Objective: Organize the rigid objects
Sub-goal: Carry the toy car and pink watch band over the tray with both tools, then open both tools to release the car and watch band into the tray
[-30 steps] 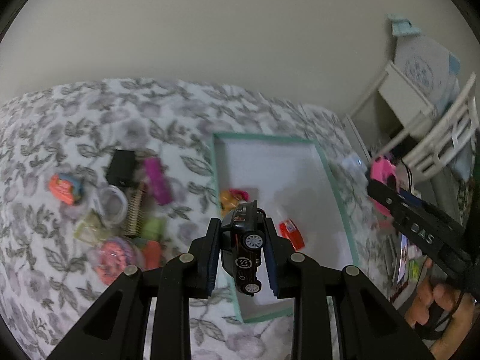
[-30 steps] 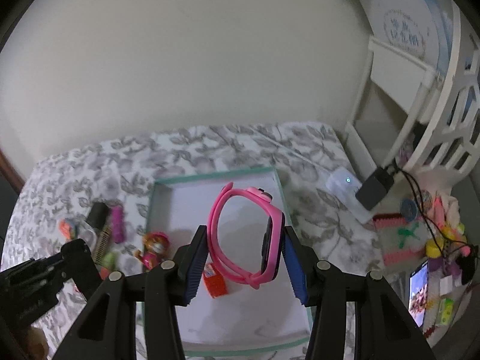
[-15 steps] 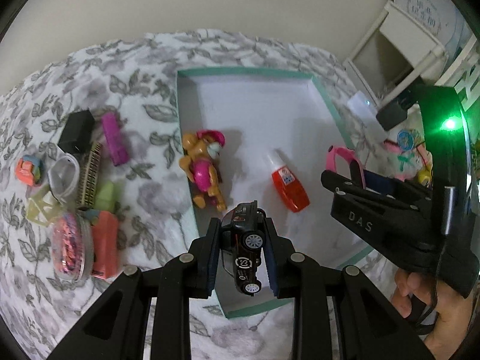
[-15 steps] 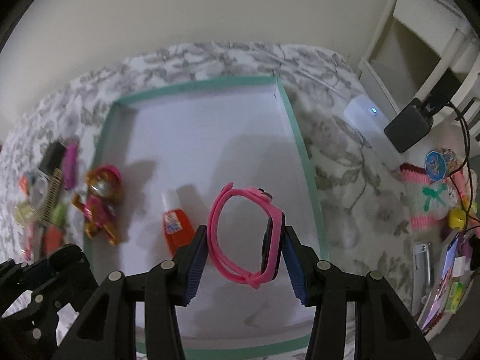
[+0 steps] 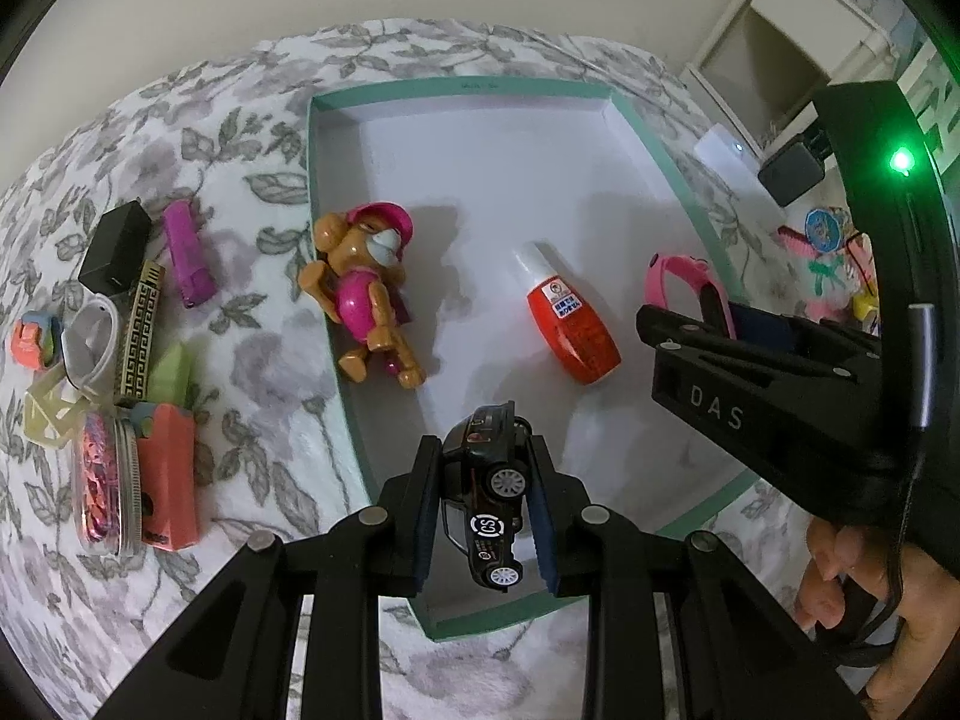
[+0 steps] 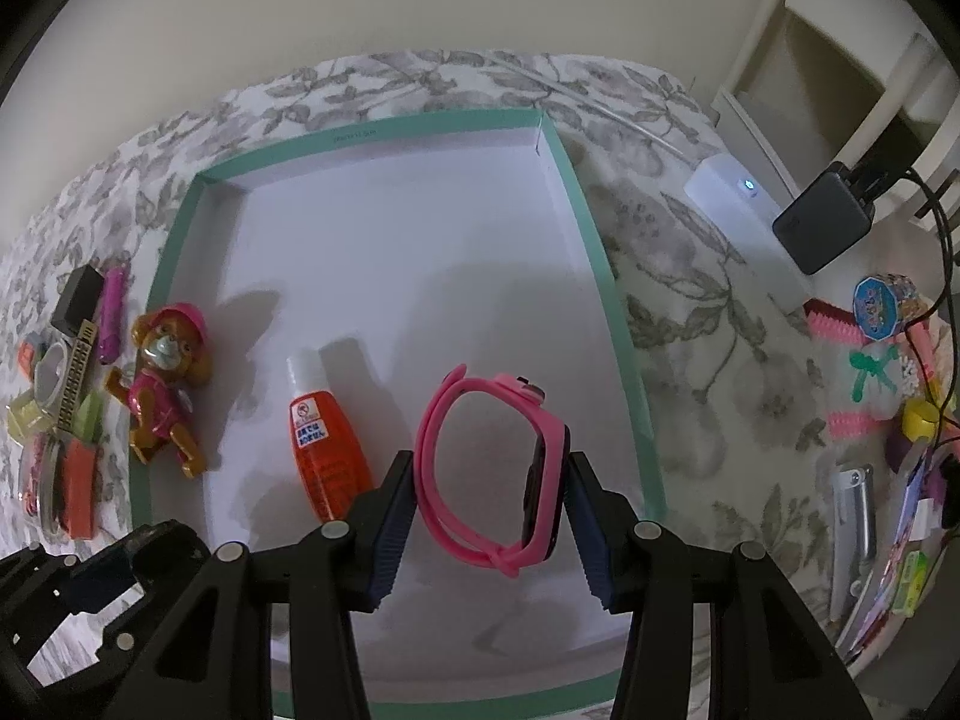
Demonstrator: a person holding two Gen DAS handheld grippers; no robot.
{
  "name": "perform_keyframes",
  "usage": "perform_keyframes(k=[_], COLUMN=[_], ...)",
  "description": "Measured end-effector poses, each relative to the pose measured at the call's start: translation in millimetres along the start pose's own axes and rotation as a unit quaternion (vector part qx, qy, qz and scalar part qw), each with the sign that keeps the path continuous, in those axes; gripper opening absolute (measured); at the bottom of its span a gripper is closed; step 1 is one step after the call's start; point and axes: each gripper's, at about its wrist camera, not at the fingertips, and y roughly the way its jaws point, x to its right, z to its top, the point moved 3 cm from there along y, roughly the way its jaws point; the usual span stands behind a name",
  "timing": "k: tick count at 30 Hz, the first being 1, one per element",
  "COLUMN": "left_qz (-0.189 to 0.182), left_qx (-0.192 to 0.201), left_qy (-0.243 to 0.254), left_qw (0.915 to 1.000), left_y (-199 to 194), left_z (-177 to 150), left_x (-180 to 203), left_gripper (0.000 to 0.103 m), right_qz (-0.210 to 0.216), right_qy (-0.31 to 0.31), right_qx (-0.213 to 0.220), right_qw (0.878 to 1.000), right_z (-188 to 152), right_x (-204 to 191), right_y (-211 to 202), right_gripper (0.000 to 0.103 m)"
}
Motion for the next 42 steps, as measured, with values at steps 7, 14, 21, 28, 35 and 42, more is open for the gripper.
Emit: perform_keyframes(k=[7,14,21,28,35,42], left_qz=[-0.002,-0.030,-0.027,-0.024,-0.018,-0.014], left_qx=[-0.011,-0.024,-0.027,-0.025,-0.034,-0.037], left_qy=[0.000,-0.028,-0.029,-0.025,-0.021,-0.019], left_qw=[0.9999,0.9989,0.9989,0.9991,0.9990,0.9990], left_y=[10,24,29,29,29,27], left_z=[-2,-3,-7,-7,-7,-5], left_x=[2,-3,-7,-6,-6,-1], left_gripper=[0.028,0.029,0.028,0.028,0.029,0.037], right_qz=[0.001,0.001,0.008,0.006,0.009,0.005], right_qy=[0.001,-0.002,0.002,0.001,0.001,-0.008], right_qx=[-0.008,-0.018,-0.020,-0.019,-0.020,-0.019], right_qw=[1.000,1.000,1.000,1.000,1.000,1.000], right_z=[-3,-8,-11,-12,-10,-8], right_x=[0,-4,-5,-7,-4,-9], right_y=[6,14,15,15,17,16], right_gripper=[0.052,0.052,0.052,0.052,0.054,0.055])
